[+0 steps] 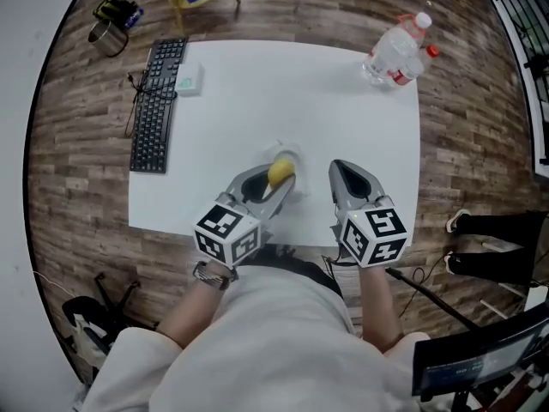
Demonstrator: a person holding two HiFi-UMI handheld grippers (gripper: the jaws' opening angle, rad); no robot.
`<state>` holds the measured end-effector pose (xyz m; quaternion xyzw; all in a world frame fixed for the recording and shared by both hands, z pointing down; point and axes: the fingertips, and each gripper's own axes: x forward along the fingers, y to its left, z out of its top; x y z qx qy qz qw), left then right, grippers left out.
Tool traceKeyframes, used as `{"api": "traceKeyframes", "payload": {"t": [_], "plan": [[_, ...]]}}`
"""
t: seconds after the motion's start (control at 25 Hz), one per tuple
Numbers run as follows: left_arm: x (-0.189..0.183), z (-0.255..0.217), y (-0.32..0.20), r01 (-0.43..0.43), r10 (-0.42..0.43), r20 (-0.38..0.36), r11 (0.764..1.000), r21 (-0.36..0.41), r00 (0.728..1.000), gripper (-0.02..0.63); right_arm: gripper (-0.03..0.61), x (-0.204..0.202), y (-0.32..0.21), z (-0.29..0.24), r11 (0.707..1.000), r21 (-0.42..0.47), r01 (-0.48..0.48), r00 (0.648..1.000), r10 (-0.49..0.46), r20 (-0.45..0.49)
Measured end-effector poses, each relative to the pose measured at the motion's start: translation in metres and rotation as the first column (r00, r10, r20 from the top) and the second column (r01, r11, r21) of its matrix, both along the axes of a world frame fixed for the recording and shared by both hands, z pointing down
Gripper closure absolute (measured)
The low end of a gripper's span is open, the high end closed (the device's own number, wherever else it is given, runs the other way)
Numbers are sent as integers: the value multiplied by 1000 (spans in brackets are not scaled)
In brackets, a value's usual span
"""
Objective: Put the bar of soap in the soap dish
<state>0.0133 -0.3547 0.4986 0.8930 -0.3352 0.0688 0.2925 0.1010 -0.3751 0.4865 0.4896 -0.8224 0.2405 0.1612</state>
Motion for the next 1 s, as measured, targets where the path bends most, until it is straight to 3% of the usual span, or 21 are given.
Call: {"api": "traceKeyframes", "payload": {"t": [0.48, 1.0], "plan": [[8, 20, -13, -5, 3, -25, 996, -83, 1000, 481, 577, -6, -3, 11, 999, -37, -15, 1000, 15, 6], [20, 71, -13, -22, 26, 22, 982, -187, 999, 480, 577, -4, 1, 26, 996, -83, -13, 1000, 13, -2]]}}
